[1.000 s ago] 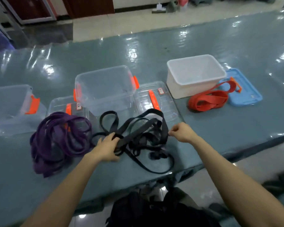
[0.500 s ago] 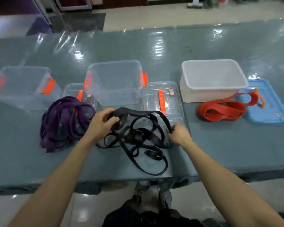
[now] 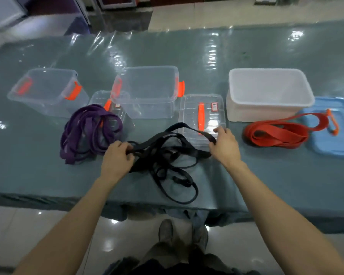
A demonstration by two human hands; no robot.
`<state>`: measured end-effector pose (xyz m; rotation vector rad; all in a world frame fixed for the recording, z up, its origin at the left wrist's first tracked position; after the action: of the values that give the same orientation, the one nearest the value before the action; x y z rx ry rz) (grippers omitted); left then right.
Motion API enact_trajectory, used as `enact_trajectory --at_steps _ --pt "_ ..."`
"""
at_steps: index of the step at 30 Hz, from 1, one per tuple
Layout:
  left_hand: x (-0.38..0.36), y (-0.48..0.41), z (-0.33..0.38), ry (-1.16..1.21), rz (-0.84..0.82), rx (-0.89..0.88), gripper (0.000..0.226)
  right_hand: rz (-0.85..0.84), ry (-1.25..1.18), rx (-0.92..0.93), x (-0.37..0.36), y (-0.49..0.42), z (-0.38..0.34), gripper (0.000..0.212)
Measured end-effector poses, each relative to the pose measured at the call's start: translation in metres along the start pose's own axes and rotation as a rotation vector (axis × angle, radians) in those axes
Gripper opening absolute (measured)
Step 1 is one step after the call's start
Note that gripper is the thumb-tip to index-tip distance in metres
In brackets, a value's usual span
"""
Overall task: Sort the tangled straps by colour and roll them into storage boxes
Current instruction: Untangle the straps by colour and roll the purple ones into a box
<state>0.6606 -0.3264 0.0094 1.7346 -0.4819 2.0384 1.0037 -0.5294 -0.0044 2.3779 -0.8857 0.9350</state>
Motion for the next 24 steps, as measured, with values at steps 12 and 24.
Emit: enact_trajectory --at_steps 12,24 --pt "-0.069 -0.022 0.051 -0.103 -0.343 -0.138 0.059 -0.272 0.151 0.082 -0.113 0.03 -0.032 0.035" --pt "-0.023 -0.062 0.022 0.431 -0.206 0.031 0.013 -0.43 0.33 0.059 -0.107 0.055 0.007 0.037"
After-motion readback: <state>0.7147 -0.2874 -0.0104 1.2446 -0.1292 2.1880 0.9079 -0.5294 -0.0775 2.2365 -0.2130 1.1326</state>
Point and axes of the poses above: each hand's wrist, its own y-axis away from the middle knuckle, its own x-axis out of the back of the hand, z = x × y, the point moved 10 cm from there along -y, towards the middle knuckle, and after that the axes turned 8 degrees about -y, right-handed, at the moved point
